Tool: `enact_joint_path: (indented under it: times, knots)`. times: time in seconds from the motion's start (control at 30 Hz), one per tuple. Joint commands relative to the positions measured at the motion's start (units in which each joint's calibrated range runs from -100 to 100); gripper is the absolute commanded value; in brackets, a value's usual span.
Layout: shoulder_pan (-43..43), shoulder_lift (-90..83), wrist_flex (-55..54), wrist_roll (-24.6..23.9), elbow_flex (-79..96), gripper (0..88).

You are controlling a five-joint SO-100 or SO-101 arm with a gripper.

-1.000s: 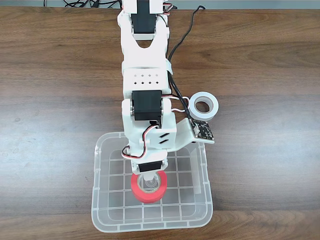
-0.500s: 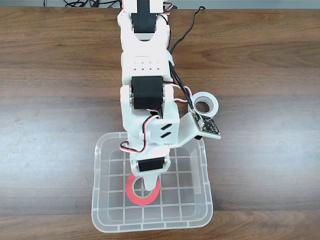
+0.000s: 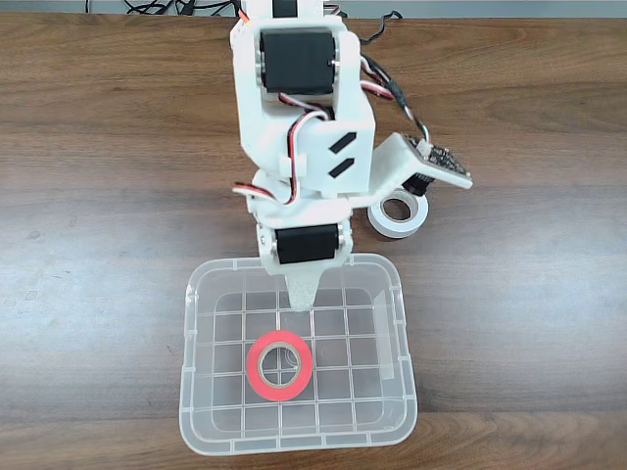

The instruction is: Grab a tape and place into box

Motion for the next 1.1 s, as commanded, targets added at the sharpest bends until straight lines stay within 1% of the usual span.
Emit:
enact_joint_path:
  times: [0.0,0.13,0.27,0.63,0.7,1.07]
  knots:
    - [-0.36,-16.1,1.19,0.0,3.29,2.1]
    - [-0.43,-26.32,1.19,-0.16,13.28,1.7]
    - [-0.43,-38.22,1.19,-0.21,27.21,1.7]
    - [-0.43,-72.5,0.84,-0.9,76.62,1.6]
    - [-0.43,-77.57,-1.98,-1.06,85.29,1.6]
    - [-0.43,-102.75,-29.64,-0.95,137.15,1.5]
